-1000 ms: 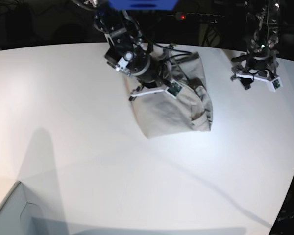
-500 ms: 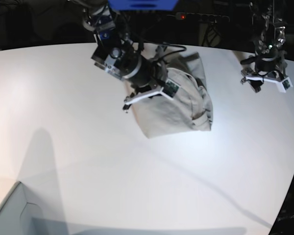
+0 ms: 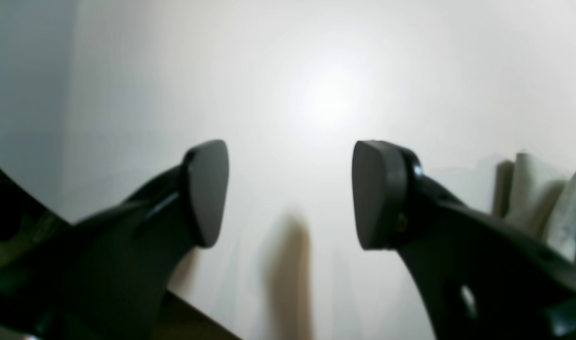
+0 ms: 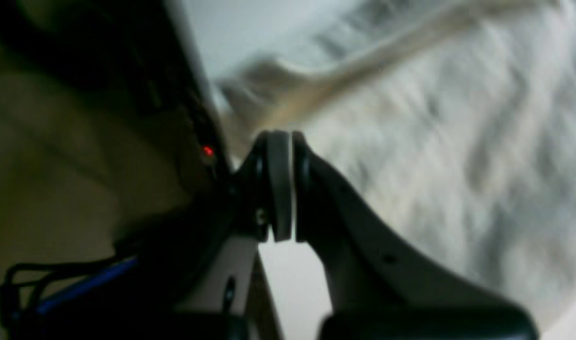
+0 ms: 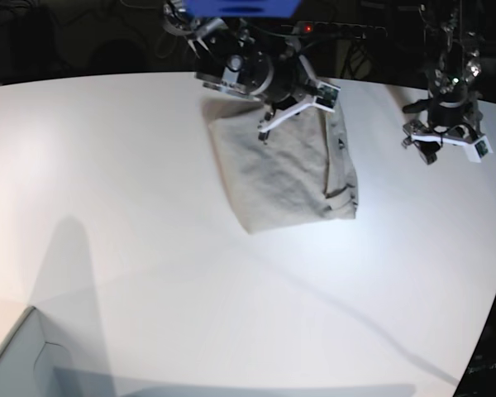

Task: Layout the t-shirt on the table in an organized manner, then fold the t-shirt properly
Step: 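Grasp the folded bundle edges with both grippers and square them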

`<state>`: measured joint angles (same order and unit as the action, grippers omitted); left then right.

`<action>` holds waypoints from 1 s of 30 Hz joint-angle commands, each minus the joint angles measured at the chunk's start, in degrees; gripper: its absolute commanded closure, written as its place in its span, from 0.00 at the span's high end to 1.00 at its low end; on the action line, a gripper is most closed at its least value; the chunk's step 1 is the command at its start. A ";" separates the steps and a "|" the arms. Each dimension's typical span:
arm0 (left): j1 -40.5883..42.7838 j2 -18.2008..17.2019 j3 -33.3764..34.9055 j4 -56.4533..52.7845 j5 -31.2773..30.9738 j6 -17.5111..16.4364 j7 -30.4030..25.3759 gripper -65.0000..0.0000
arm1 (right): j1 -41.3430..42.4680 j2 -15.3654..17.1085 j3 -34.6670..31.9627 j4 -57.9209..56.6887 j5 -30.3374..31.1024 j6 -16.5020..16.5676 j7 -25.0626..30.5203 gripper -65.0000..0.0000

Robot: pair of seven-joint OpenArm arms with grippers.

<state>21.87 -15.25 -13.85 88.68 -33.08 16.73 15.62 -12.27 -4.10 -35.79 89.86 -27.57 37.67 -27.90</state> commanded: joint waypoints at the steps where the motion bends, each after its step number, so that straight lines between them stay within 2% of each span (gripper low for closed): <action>1: -0.29 -0.80 -0.44 1.12 0.33 0.10 -1.24 0.62 | -0.08 -0.25 -1.18 1.87 0.80 -0.44 1.04 0.00; 5: -0.11 -1.06 -0.44 1.47 -0.72 0.10 -1.24 0.62 | 0.27 0.36 -0.47 3.72 0.80 -0.62 0.69 0.00; 9: 0.24 -1.41 -0.44 3.58 -8.46 0.10 -1.16 0.62 | 0.89 0.89 6.30 5.65 0.80 -0.53 0.87 0.00; 13: 0.95 -1.77 0.79 8.24 -13.12 0.10 -1.16 0.62 | 2.12 1.24 12.98 7.41 0.80 -0.44 0.78 0.00; 20: -1.96 0.17 9.32 11.05 -13.64 0.63 -1.16 0.63 | 2.12 1.24 23.00 9.34 0.80 -0.35 0.96 0.00; 23: -3.63 0.87 12.92 10.00 -13.73 0.63 -1.16 0.66 | 2.03 1.33 24.23 9.43 0.80 -0.35 0.96 0.00; 30: -10.66 2.01 18.20 4.81 -13.64 0.63 -1.16 0.67 | 0.98 1.33 24.85 9.43 0.80 -0.35 0.69 0.00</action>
<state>11.60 -13.13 4.47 92.38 -46.61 17.63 15.46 -11.64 -2.52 -10.90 98.26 -27.24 37.67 -28.45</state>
